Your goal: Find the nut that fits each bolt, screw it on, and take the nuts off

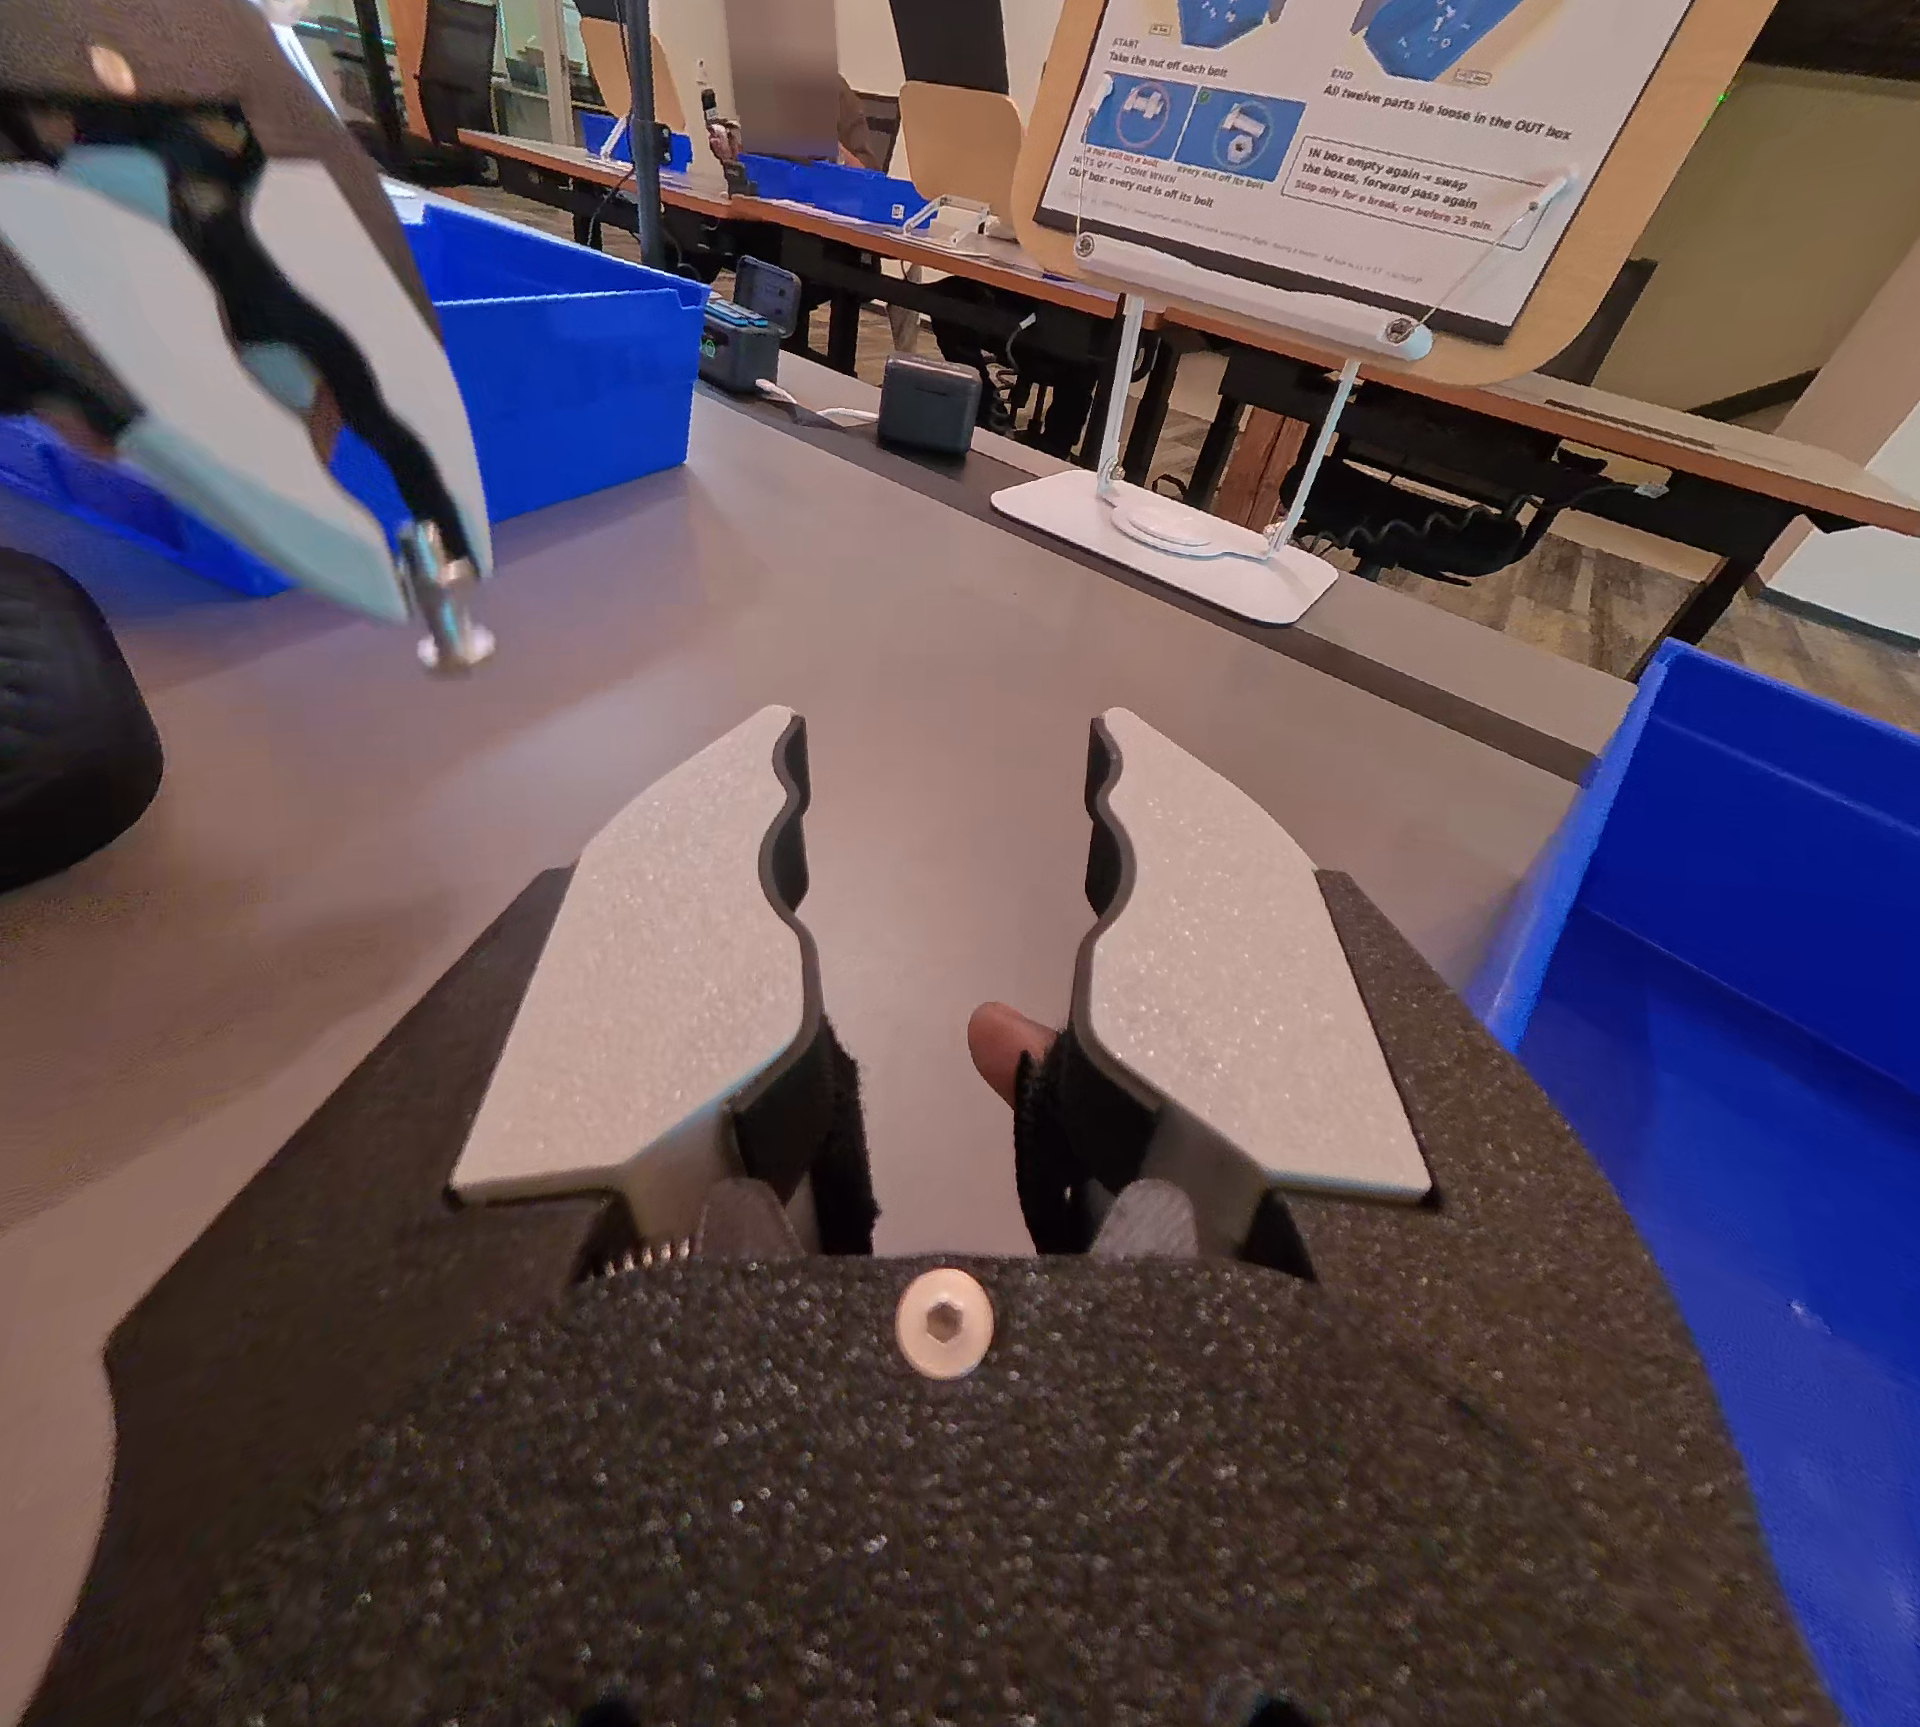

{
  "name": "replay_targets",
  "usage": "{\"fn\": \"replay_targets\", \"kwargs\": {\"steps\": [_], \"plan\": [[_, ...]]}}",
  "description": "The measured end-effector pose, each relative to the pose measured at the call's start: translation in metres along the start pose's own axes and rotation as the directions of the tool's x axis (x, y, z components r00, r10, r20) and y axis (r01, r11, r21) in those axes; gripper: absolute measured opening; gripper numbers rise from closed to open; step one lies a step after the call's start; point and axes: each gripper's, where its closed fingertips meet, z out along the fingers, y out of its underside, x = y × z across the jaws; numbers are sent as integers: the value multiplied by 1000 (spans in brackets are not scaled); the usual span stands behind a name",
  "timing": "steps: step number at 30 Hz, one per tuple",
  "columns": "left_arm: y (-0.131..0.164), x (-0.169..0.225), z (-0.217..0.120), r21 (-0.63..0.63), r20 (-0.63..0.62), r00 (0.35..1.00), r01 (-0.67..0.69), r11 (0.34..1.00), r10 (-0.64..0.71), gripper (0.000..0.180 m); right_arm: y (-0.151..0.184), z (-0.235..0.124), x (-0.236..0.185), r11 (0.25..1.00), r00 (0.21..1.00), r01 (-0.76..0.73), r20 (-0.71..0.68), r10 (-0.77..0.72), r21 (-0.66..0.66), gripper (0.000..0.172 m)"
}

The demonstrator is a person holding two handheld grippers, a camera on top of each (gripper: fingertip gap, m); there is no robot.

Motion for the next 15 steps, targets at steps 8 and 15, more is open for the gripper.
{"fn": "replay_targets", "kwargs": {"steps": [8, 15], "plan": [[9, 32, 45, -85, -47, 997, -62, 994, 58, 20, 2, 1, -4, 1000, 1000, 20, 19, -20, -16, 51], [12, 39, 53, -89, -63, 996, -70, 994, 64, 20, 8, 5, -21, 995, 991, 69, 122, -61, -70, 49]]}}
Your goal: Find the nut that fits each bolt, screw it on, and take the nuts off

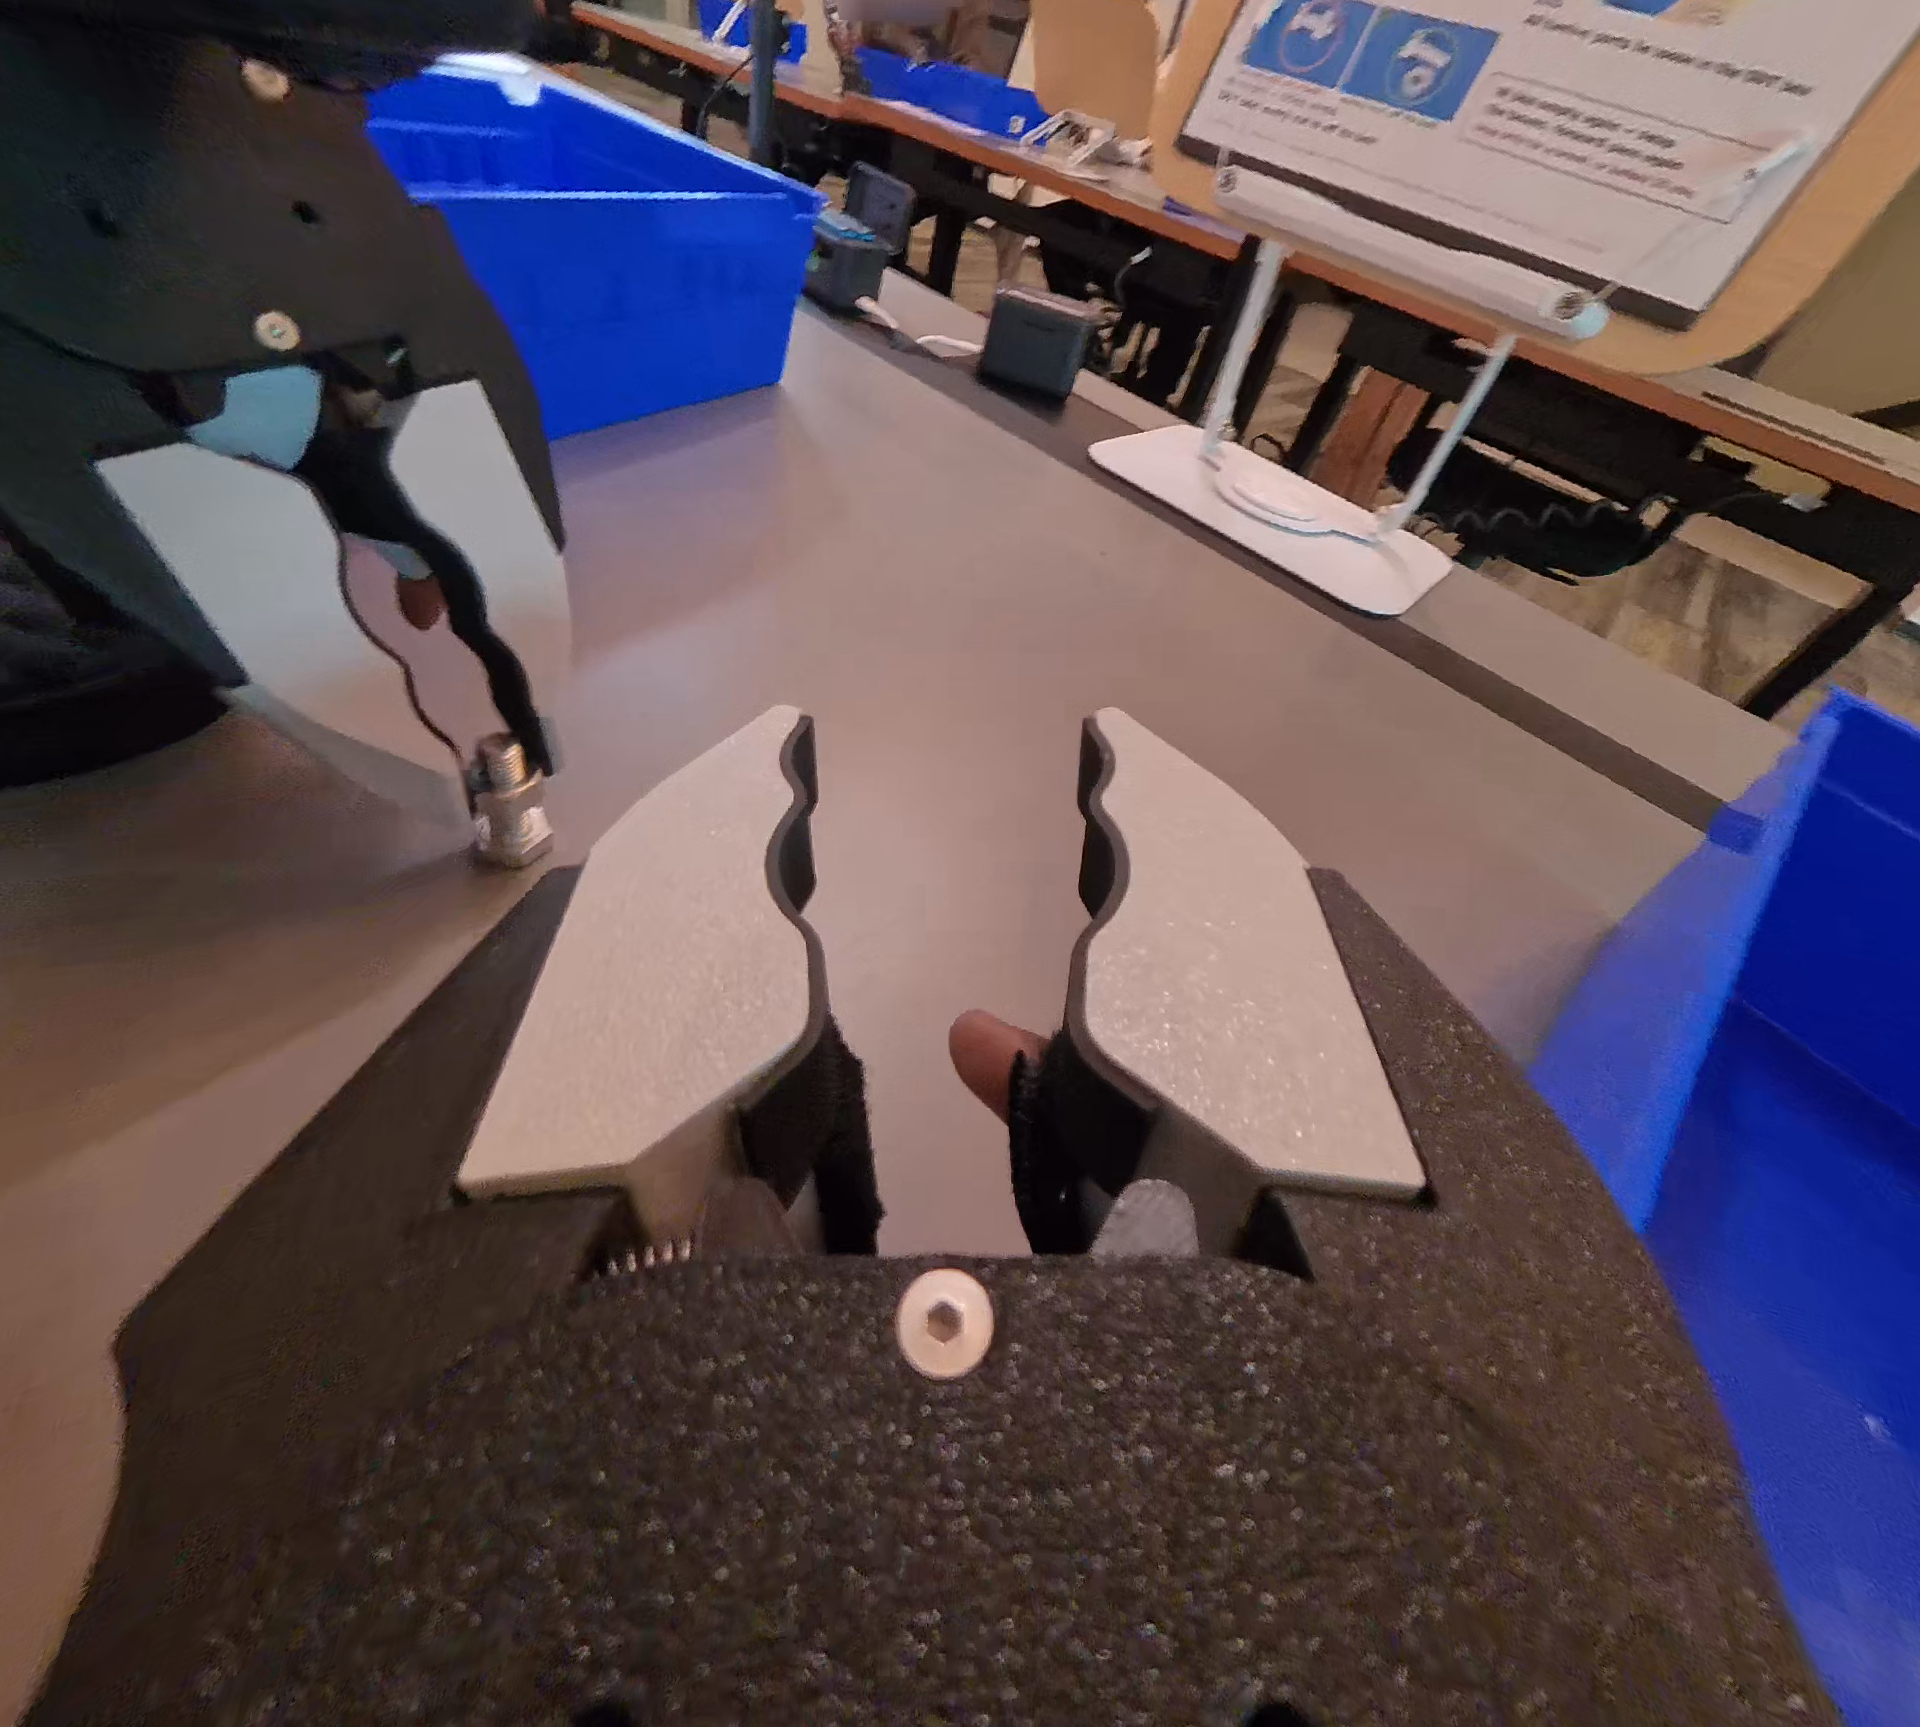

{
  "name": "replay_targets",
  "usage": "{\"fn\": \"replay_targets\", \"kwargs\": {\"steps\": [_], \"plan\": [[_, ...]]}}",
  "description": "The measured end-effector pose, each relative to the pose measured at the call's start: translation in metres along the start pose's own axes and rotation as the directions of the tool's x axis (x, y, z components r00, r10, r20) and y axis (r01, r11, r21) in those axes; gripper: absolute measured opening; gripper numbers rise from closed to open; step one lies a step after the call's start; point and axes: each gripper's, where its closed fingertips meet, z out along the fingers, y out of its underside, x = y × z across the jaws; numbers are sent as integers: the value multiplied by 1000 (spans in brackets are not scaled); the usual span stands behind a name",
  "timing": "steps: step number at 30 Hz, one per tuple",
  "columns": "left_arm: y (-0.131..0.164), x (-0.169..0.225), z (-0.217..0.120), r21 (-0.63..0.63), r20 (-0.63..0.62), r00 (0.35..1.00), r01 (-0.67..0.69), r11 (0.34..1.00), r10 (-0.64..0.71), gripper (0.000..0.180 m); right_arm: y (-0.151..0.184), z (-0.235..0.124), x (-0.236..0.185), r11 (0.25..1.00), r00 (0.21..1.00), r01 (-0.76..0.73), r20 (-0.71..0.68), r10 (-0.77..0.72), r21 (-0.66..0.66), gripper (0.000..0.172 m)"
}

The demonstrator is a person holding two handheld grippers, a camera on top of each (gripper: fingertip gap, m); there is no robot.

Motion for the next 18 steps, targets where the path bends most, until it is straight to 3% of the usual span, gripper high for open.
{"fn": "replay_targets", "kwargs": {"steps": [4, 6, 10, 13, 18], "plan": [[-1, 2, 1, 13, -9, 1000, 15, 1000, -15, 21, 4, 5, -23, 998, 990, 21, 137, -14, -54, 51], [-3, 3, -1, 39, -13, 999, 33, 999, -33, 30, 5, 7, -37, 996, 975, -12, 222, 31, -88, 50], [-11, 4, -22, 218, -48, 988, 151, 964, -144, 38, 7, 12, -63, 981, 930, -66, 345, 128, -183, 37], [-20, -5, -48, 456, -54, 969, 240, 857, -242, 47, 10, 19, -82, 965, 899, -84, 399, 181, -249, 26], [-13, -28, -93, 750, -25, 921, 275, 602, -389, 49, 21, 30, -103, 945, 886, -14, 434, 164, -326, 23]]}}
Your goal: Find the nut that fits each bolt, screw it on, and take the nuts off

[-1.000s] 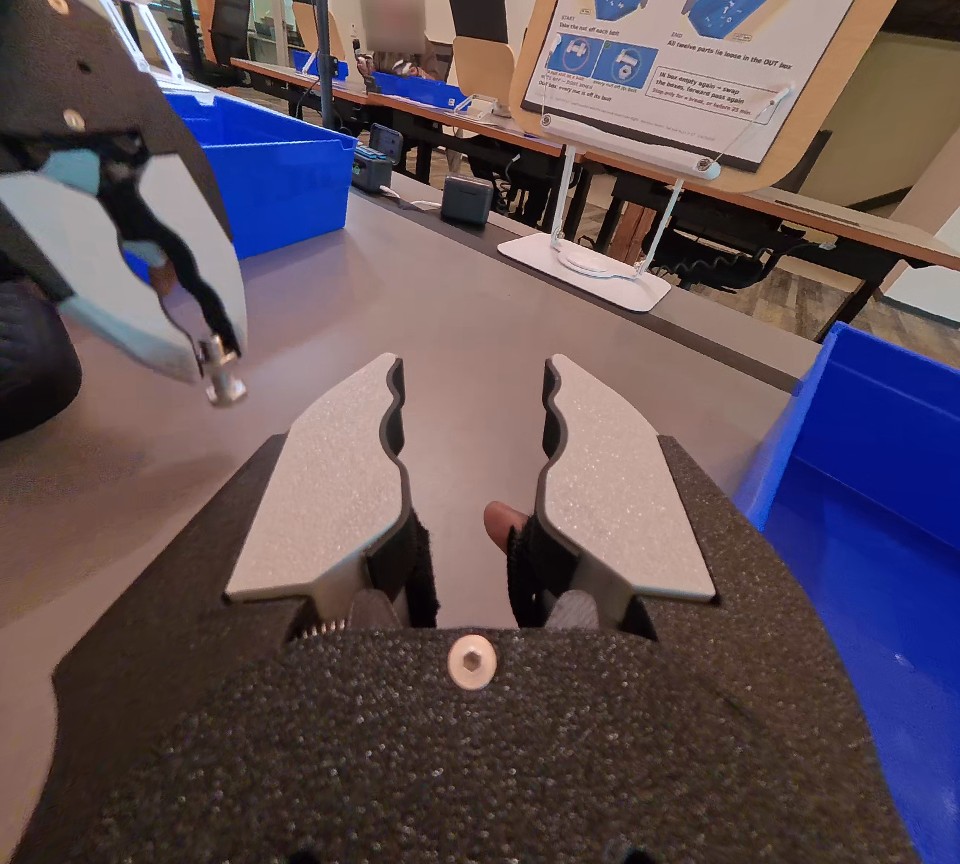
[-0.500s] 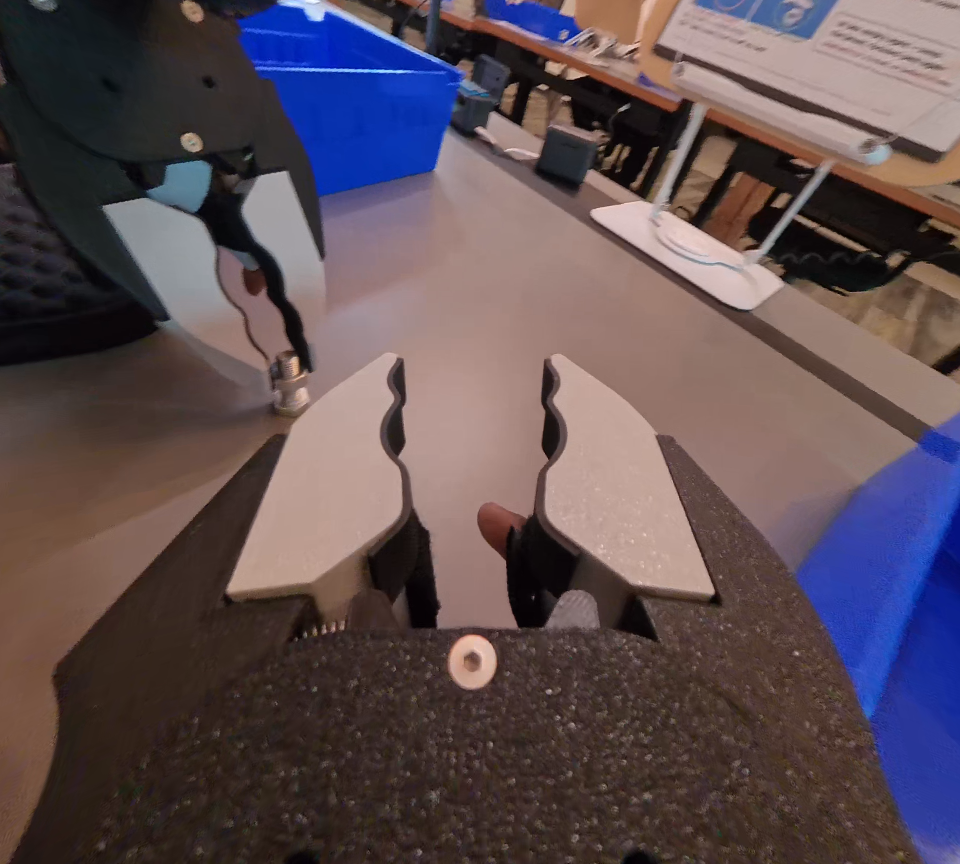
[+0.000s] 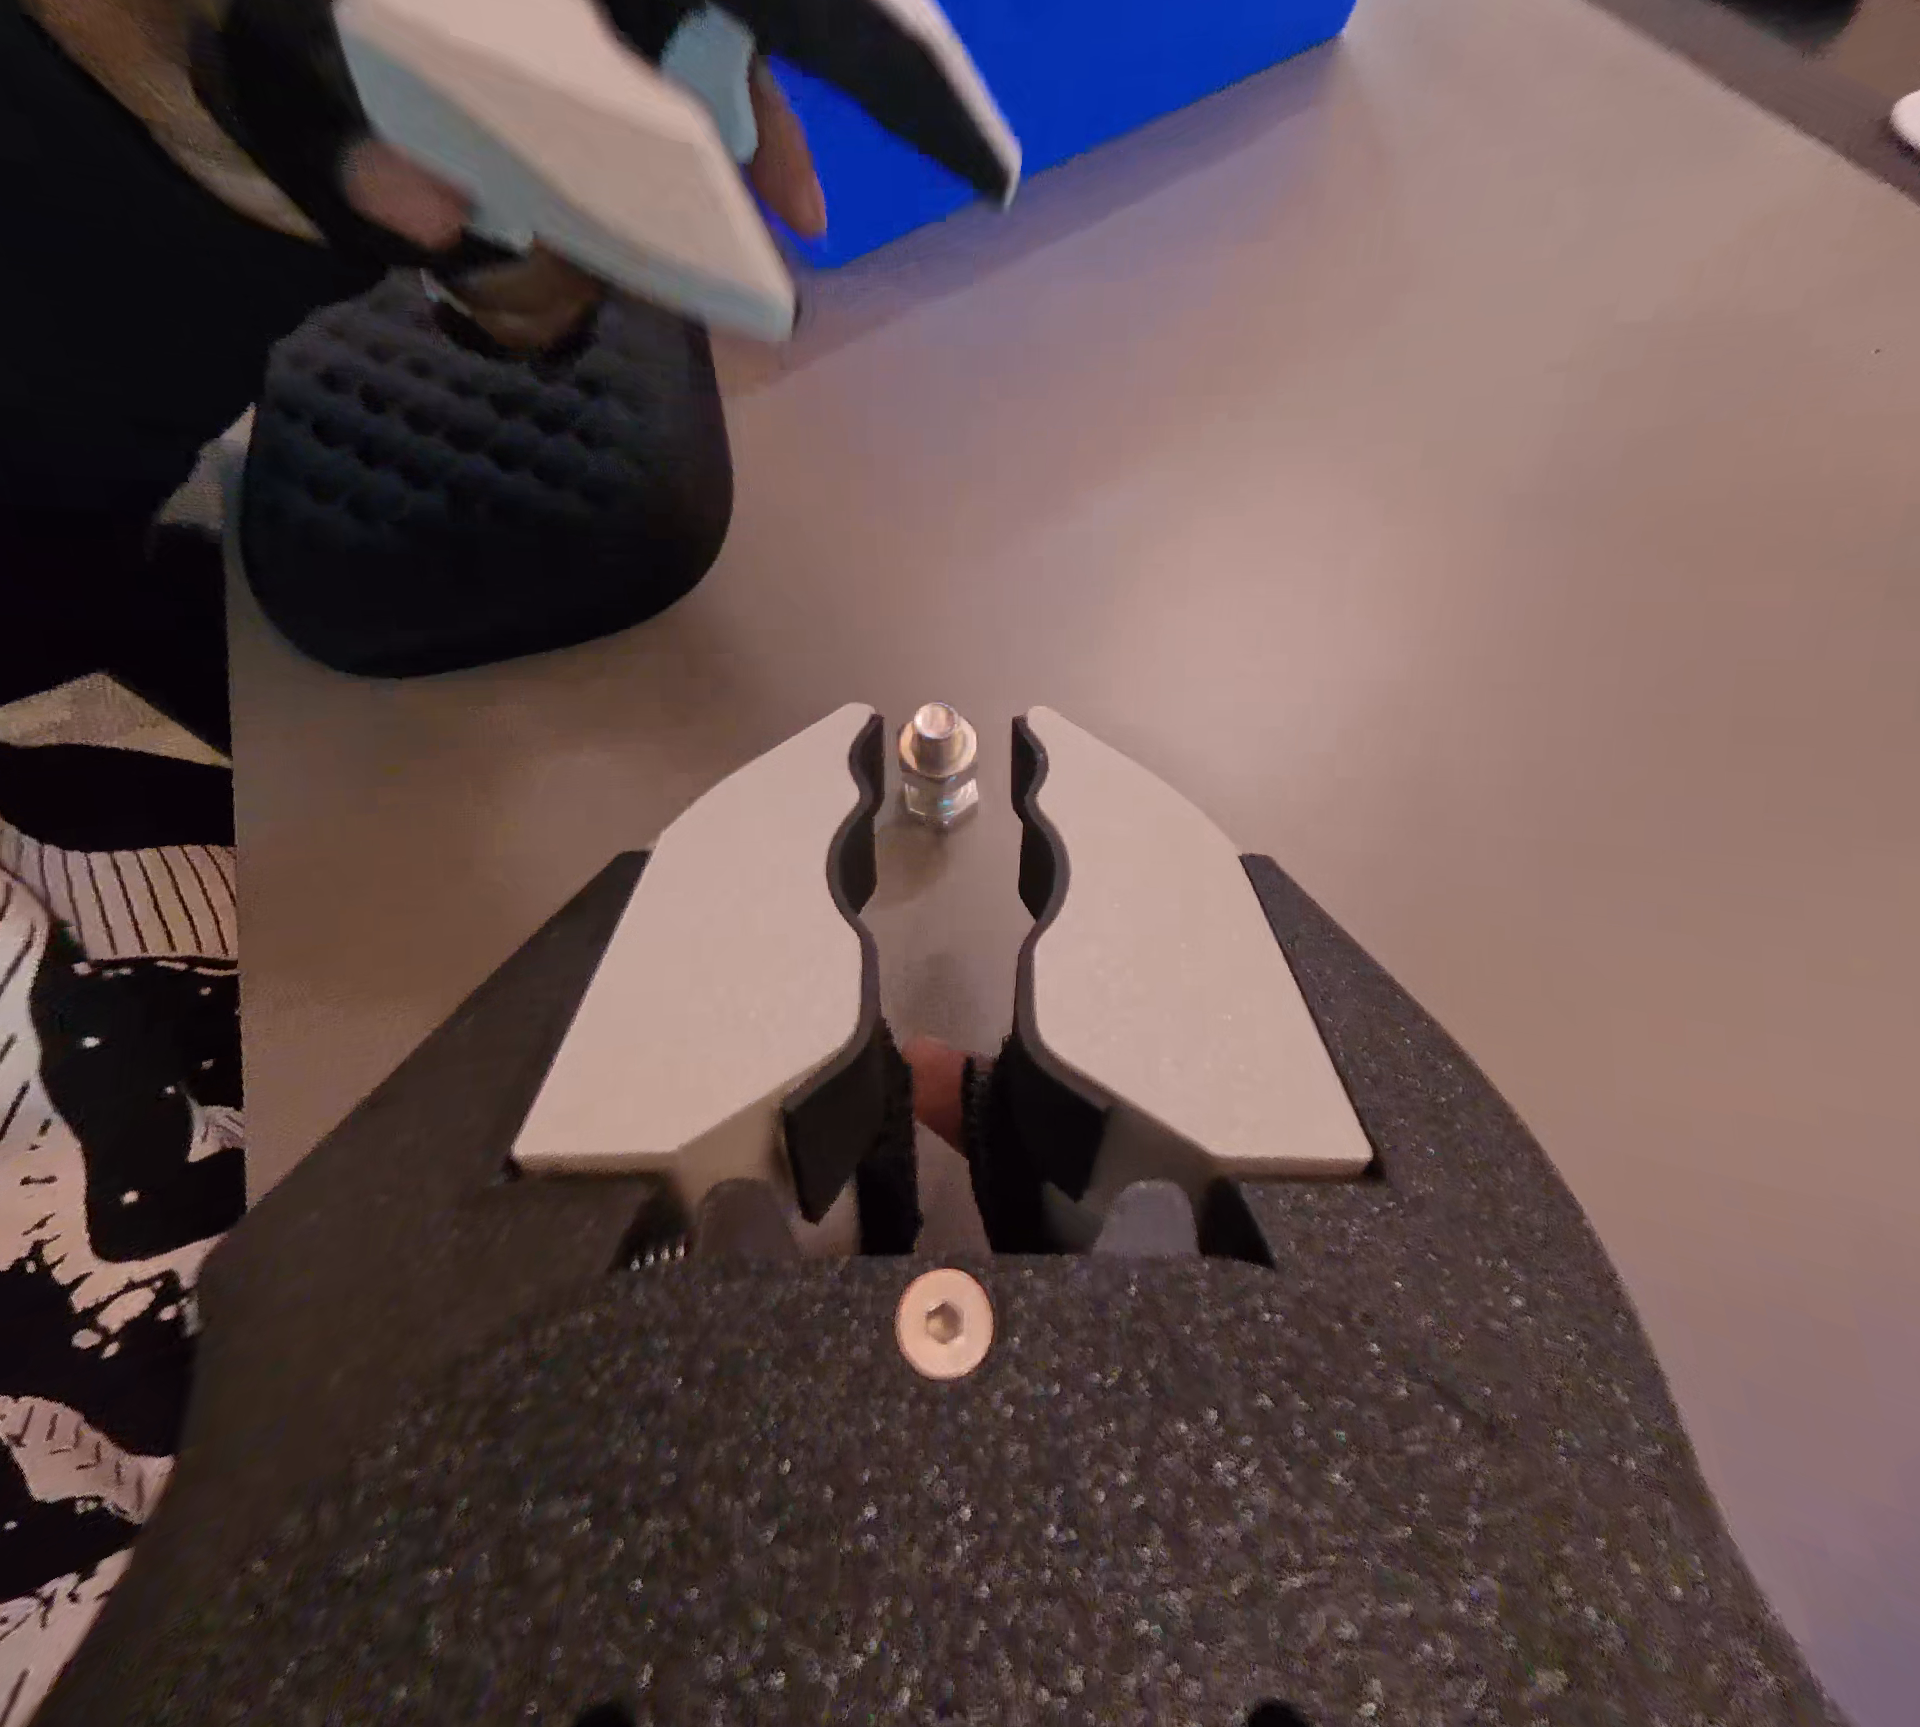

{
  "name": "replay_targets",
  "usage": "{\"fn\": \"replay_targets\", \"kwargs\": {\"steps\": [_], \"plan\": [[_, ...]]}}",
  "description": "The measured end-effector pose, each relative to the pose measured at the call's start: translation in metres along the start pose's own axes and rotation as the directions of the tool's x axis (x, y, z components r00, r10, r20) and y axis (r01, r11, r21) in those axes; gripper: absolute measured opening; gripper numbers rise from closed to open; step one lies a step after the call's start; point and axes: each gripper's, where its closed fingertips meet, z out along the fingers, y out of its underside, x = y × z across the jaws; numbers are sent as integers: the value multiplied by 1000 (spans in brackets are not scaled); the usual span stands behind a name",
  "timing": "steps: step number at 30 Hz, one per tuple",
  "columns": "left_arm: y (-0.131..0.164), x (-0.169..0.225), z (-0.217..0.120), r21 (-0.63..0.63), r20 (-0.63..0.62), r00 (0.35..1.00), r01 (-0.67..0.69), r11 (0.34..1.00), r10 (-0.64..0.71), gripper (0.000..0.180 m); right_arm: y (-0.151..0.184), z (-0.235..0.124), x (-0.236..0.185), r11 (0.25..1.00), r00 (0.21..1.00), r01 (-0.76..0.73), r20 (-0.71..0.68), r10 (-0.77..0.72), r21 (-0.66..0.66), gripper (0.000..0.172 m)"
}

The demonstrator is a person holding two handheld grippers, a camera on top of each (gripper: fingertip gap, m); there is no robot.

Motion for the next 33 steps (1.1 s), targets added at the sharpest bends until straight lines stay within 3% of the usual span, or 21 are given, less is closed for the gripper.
{"fn": "replay_targets", "kwargs": {"steps": [4, 13, 17, 21, 29, 33], "plan": [[-6, -12, -17, 101, 55, 998, 34, 994, -40, 49, 2, 9, -4, 999, 1000, 27, 1, -27, -39, 19], [6, -7, -15, 70, 53, 999, -12, 997, 9, 49, 7, 15, -3, 996, 1000, 29, -5, -29, -90, 10], [19, 12, -1, 13, 16, 998, -61, 998, 61, 54, -12, 1, -2, 1000, 1000, -13, 12, 13, 2, 10], [24, 22, 12, -55, 73, 971, -223, 973, 226, 54, -42, -20, -2, 991, 997, -71, 26, 69, 116, 10], [2, 35, 27, 72, 133, 967, -227, 971, 217, 44, -74, -42, -4, 964, 991, -130, 20, 129, 230, 9], [1, 37, 31, 73, 158, 954, -270, 960, 256, 37, -80, -44, -7, 953, 987, -160, 37, 156, 256, 9]]}}
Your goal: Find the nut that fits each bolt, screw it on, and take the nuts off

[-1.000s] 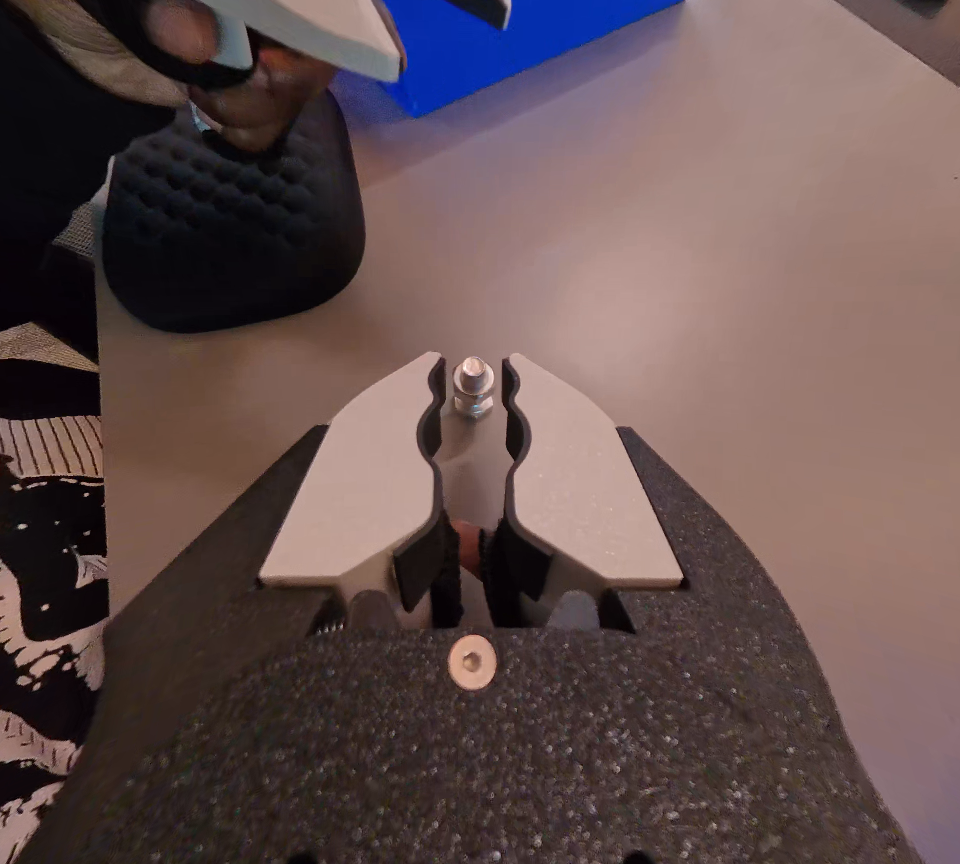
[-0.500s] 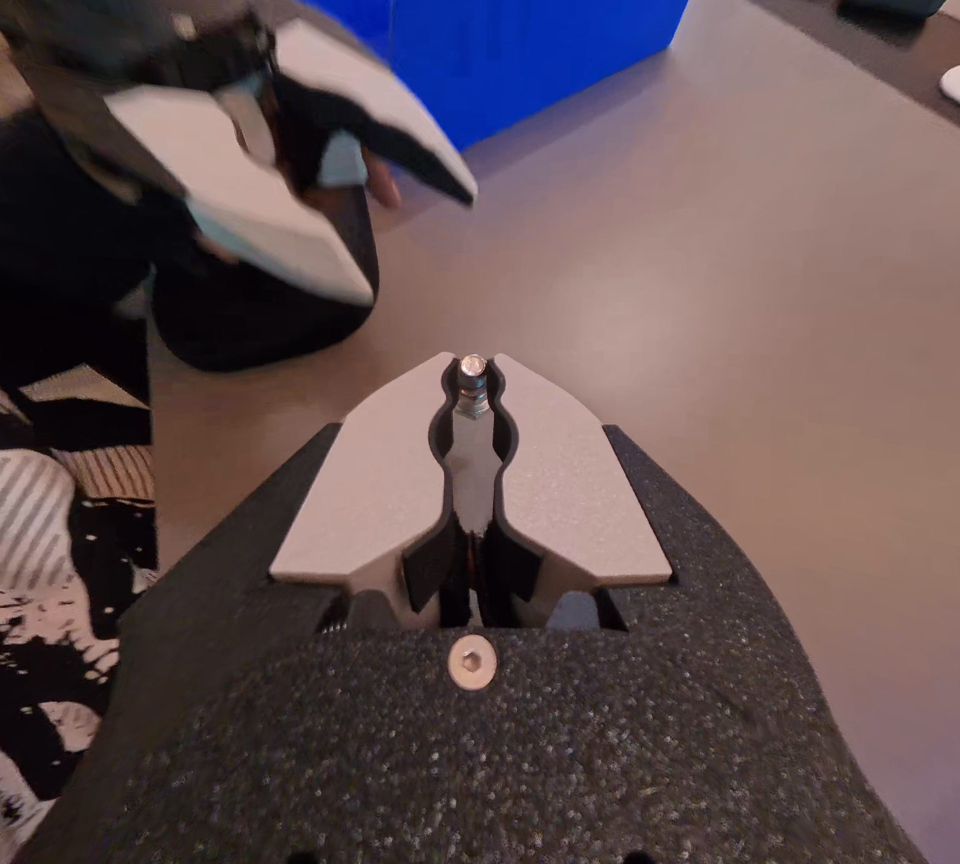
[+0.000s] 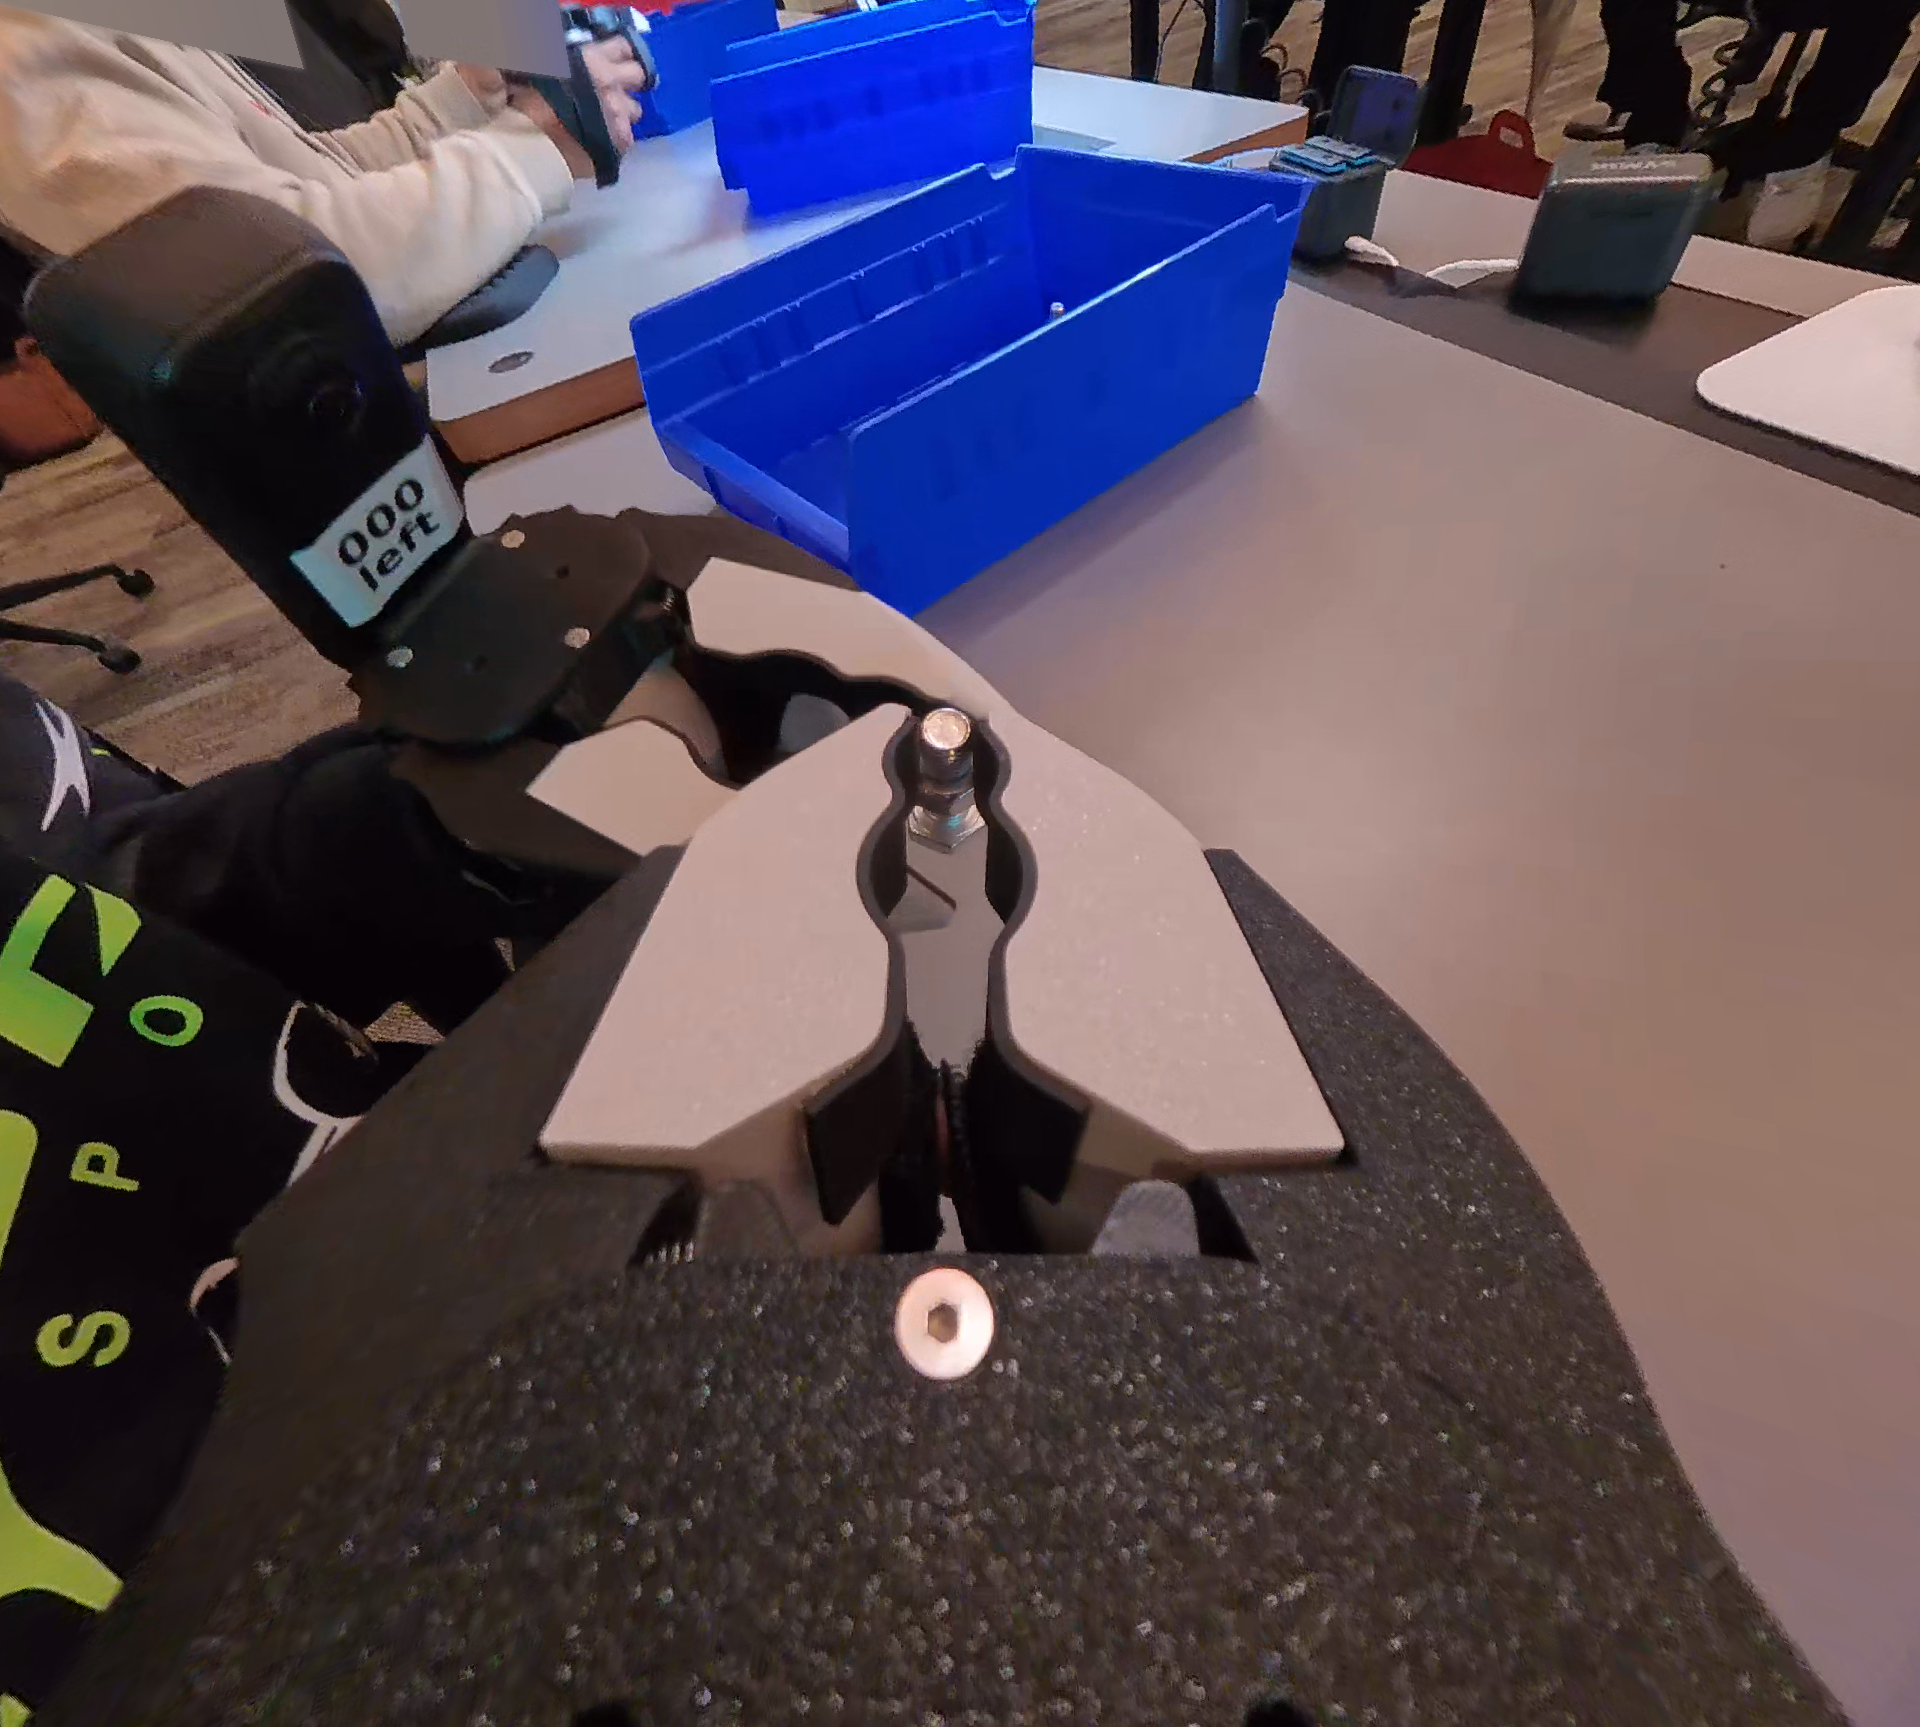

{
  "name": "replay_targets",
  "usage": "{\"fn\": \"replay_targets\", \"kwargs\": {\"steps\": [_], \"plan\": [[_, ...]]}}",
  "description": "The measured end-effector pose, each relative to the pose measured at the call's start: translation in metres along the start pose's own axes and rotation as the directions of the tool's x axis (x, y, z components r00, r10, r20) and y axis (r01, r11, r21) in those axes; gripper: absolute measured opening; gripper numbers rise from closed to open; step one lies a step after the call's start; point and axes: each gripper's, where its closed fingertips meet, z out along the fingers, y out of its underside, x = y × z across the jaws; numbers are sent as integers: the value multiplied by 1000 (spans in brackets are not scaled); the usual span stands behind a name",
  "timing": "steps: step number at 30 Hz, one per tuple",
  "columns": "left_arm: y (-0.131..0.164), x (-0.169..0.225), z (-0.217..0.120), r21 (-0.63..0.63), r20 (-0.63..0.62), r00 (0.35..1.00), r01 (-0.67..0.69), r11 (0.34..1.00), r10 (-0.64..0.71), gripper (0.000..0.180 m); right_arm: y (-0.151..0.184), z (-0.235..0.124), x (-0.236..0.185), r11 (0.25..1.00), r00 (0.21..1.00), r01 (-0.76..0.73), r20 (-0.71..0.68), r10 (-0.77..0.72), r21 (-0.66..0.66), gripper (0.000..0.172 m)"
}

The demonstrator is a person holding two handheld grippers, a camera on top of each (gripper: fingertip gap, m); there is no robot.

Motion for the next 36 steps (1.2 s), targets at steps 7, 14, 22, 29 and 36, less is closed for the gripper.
{"fn": "replay_targets", "kwargs": {"steps": [7, 14, 22, 29, 36], "plan": [[-4, 4, 0, 42, -28, 999, 24, 999, -22, 18, -5, -1, -5, 999, 1000, 24, 10, -25, 31, 10], [-19, 23, -7, 155, -230, 961, 191, 969, -153, 18, -15, -3, -15, 975, 994, 102, 16, -107, 199, 62], [-21, 39, -9, 171, -307, 943, 187, 967, -128, 18, -6, 13, -17, 977, 994, 107, 12, -111, 183, 66], [-25, 41, -15, 197, -348, 927, 216, 956, -138, 18, -6, 4, -15, 973, 992, 124, -3, -126, 196, 63], [-24, 33, -19, 206, -334, 931, 222, 953, -145, 18, -1, -25, -6, 969, 993, 118, -19, -116, 215, 54]]}}
